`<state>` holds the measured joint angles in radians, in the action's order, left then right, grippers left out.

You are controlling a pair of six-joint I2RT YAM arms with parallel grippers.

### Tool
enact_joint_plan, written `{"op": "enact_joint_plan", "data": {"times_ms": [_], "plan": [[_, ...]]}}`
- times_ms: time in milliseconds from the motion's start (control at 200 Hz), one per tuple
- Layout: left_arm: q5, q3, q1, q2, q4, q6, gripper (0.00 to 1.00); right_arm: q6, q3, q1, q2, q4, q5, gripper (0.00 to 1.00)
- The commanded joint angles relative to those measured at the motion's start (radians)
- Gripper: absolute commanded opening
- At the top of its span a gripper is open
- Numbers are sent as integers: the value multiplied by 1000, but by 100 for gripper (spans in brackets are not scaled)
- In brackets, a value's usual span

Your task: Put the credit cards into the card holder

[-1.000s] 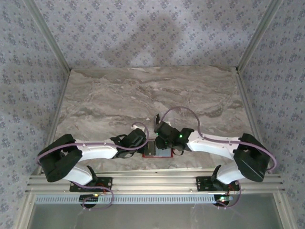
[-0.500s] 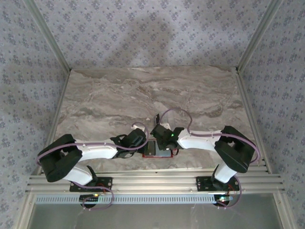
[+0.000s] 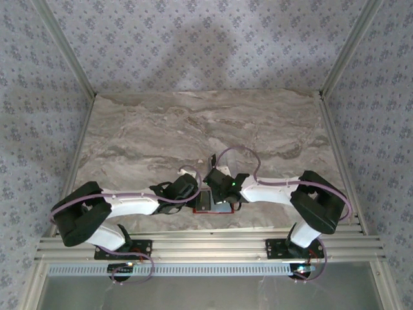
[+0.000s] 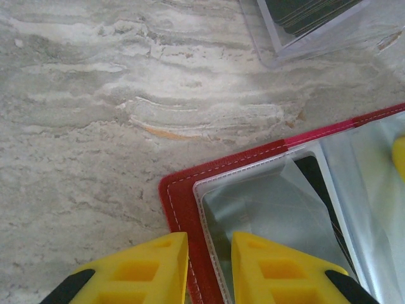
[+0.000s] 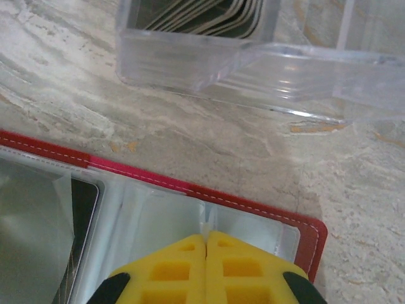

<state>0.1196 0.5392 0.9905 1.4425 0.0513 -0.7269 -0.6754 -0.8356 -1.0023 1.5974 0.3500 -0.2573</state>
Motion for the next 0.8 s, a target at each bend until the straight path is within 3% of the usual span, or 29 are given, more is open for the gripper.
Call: {"op": "enact_joint_plan", "data": {"times_ms": [0,245,430,639,794], "plan": [[-54,-8,14,49,-64,-6,24,21,-42,-10,-23,60,-22,0],[-22,-33,14,41,-27,-69,20,37,-126,-16,9,20,83,0],[-21,-34,15,45,-6,-94,21,14,-117,-4,31,-98,229,23],[-23,-28,14,52,-2,-110,22,-40,-56,22,-6,-220,333,30],[-30,-43,11,29,3,-128,27,-52,0,32,-46,-326,455,44]]}}
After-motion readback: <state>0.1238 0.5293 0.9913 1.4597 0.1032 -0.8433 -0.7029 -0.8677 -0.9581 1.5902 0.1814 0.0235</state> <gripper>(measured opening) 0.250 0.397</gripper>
